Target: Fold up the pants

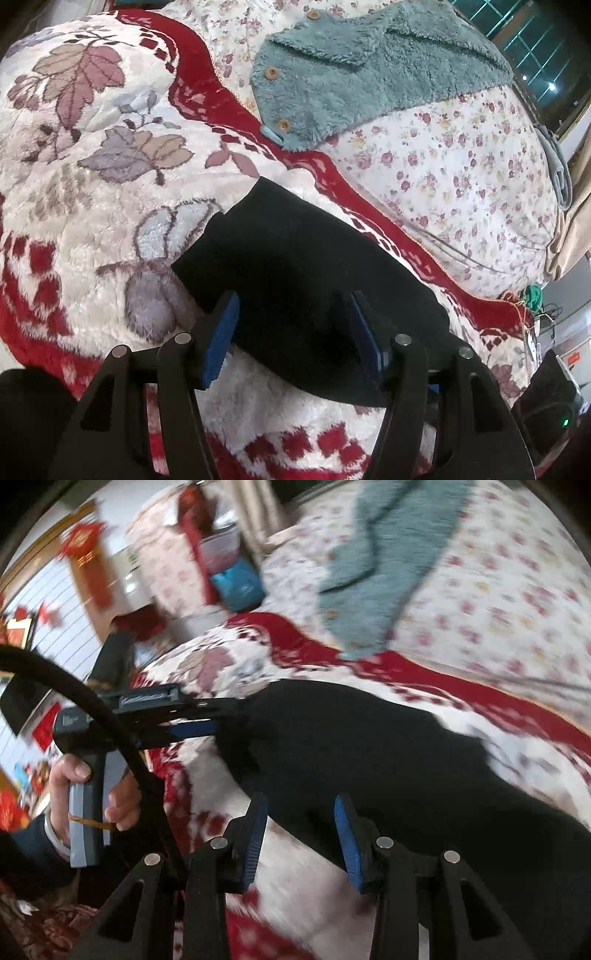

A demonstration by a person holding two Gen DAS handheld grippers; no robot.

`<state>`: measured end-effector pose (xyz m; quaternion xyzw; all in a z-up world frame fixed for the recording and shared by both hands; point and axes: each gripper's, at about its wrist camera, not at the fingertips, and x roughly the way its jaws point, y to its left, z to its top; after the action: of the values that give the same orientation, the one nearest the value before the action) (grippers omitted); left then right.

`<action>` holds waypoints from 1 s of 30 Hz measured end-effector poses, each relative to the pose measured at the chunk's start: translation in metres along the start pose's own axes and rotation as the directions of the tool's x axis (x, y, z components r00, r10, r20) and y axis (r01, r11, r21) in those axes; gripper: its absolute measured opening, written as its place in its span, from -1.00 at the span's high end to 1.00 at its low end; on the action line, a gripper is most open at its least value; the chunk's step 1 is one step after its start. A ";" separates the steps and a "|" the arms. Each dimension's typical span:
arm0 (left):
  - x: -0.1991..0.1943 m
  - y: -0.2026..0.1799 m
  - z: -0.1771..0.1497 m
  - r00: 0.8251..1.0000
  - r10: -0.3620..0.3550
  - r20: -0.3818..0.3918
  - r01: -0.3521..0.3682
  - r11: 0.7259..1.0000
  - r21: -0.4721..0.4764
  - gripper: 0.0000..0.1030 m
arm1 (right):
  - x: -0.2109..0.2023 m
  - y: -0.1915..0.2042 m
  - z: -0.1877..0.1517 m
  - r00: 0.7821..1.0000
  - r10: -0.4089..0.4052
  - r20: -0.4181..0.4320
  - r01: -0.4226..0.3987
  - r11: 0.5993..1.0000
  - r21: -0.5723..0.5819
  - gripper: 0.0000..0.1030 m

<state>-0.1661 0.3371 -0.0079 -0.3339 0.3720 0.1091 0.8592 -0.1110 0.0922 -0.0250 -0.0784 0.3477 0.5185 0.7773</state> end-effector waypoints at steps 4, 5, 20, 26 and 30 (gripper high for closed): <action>0.008 0.000 0.004 1.000 0.002 -0.011 -0.002 1.000 0.012 -0.15 | 0.023 0.015 0.007 0.999 -0.029 -0.019 0.028 0.997 -0.075 0.21; 0.009 0.000 0.005 1.000 0.002 -0.012 -0.002 1.000 0.014 -0.15 | 0.026 0.018 0.009 0.999 -0.033 -0.025 0.031 0.996 -0.088 0.20; 0.001 -0.003 0.024 0.998 -0.014 0.069 0.012 1.000 0.021 0.74 | 0.030 -0.001 0.026 0.998 0.039 0.050 -0.039 0.999 -0.005 0.85; -0.030 -0.002 0.009 0.992 -0.017 0.125 0.008 0.998 0.068 0.75 | 0.013 0.012 0.024 0.991 0.116 0.059 -0.117 0.993 0.016 0.85; -0.004 0.012 -0.002 0.993 0.101 0.067 -0.105 0.993 0.056 0.74 | 0.043 0.016 0.011 0.998 0.060 0.017 -0.060 0.998 0.001 0.85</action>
<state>-0.1753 0.3453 -0.0118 -0.2848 0.3643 0.1528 0.8734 -0.1108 0.1370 -0.0399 -0.0632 0.3437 0.5419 0.7644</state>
